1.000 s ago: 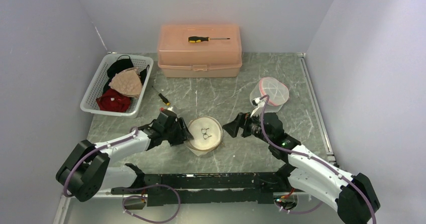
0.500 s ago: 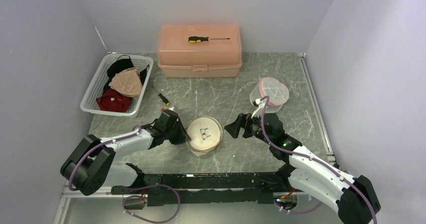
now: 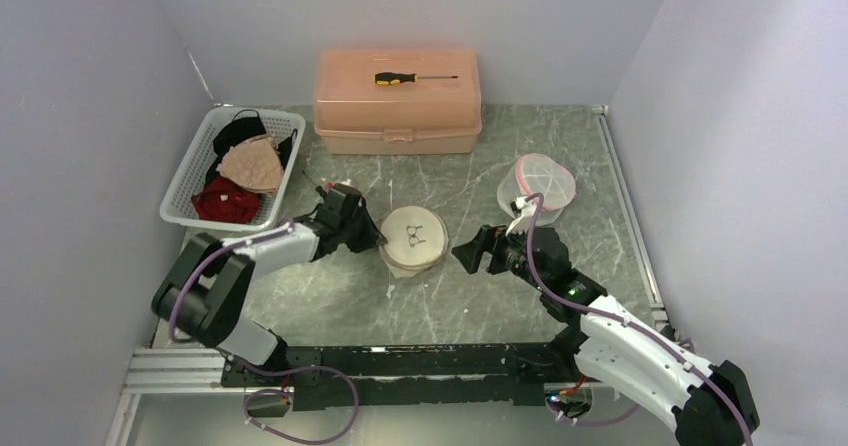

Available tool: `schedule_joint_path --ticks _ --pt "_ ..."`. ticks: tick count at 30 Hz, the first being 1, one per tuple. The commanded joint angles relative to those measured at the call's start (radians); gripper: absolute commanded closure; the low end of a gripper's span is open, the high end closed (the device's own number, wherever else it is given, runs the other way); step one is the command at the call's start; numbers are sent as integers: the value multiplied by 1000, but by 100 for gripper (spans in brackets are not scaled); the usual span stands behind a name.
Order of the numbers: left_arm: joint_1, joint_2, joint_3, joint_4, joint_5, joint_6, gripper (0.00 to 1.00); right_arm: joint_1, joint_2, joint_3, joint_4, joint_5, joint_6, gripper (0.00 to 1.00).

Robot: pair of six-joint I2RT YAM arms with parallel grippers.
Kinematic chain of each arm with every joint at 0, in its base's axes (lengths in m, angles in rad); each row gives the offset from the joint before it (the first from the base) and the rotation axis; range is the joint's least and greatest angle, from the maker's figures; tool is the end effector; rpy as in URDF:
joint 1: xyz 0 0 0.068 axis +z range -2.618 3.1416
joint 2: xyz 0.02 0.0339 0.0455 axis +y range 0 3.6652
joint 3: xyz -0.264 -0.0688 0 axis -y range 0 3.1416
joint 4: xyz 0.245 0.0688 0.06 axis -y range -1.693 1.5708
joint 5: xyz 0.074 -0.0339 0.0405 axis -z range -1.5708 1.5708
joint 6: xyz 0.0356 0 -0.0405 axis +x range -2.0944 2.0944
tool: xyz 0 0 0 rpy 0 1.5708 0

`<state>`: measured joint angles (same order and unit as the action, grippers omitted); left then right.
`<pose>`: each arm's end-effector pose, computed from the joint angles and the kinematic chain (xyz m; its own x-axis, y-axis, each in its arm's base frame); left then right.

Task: Unzip the laundry bag and remove the bra
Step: Move the laundry bag to the center of the board.

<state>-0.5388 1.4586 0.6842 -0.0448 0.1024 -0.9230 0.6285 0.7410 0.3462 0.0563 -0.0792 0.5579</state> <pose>0.2404 -0.1479 0.1675 -0.8332 -0.4261 -0.3525 -0.1559 0.7925 -0.5895 0.1421 0.1068 0.2165 -0.5701 0.2380 -0.7863 -0.4062 0.7502 0.5217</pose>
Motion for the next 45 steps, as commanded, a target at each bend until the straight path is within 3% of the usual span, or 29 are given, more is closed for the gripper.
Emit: schedule_joint_path --ticks 1,7,17,20,23,29,36,44,45 --pt "62 116 77 85 3 13 97 -3 -29 21 -9 36 -24 6" --pt "115 232 156 193 -77 17 97 -6 -55 27 -33 53 -32 6" --pt "167 352 240 392 -89 44 97 -5 -114 14 -52 126 -4 6" --pt "177 385 274 378 -76 52 96 -5 -133 21 -73 140 -6 6" --pt "178 396 279 344 -66 44 88 -6 -151 40 -118 155 -5 6" --pt "181 368 219 331 -30 14 50 -5 -176 104 -196 217 13 3" --pt "183 196 168 217 -15 -11 32 -6 -135 261 -323 359 9 3" --pt "133 -243 103 -92 -69 1 25 -23 6 497 -484 705 57 4" --pt "122 -316 90 -131 -85 17 16 -43 23 511 -487 728 78 4"
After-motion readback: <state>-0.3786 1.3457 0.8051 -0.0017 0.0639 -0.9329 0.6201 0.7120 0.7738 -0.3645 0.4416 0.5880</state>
